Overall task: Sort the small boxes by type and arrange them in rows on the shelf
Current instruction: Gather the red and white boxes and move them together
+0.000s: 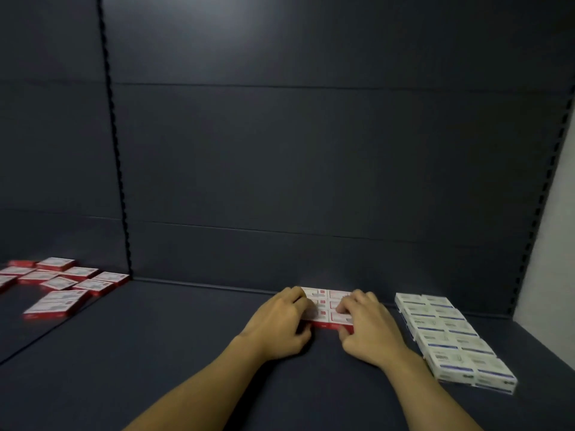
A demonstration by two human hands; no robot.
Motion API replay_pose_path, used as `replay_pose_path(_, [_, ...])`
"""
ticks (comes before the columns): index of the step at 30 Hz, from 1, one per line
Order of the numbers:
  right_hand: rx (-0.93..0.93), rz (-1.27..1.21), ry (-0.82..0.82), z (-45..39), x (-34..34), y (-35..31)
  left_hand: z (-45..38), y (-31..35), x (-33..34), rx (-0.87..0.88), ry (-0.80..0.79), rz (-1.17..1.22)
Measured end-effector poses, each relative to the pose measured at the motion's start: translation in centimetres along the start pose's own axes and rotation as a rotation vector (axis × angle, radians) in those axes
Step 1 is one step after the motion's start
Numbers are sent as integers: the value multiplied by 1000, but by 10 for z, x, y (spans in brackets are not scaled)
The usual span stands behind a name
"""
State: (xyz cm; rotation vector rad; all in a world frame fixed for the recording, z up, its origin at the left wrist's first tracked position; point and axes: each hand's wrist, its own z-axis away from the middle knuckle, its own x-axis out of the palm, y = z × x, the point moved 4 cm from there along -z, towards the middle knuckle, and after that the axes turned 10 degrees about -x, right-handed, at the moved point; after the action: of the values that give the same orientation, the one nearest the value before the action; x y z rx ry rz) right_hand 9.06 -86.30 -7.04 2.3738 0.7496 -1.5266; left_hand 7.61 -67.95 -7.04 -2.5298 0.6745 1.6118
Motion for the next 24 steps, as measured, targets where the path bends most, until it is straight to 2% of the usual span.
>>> replay_pose_path(5, [-24, 142, -6, 0, -9, -13, 34, -20, -40, -134, 44, -25])
replay_pose_path(10, [-185, 181, 13, -7, -19, -65, 77, -70, -94, -318, 18, -195])
replay_pose_path(14, [-302, 158, -76, -20, -21, -118, 116, -103, -134, -462, -11, -283])
replay_pose_path(19, [-319, 114, -230, -40, -27, -175, 166, -134, -182, -574, -2, -347])
replay_pose_path(24, [-319, 113, -247, -53, -33, -239, 213, -165, -230, -640, 11, -435])
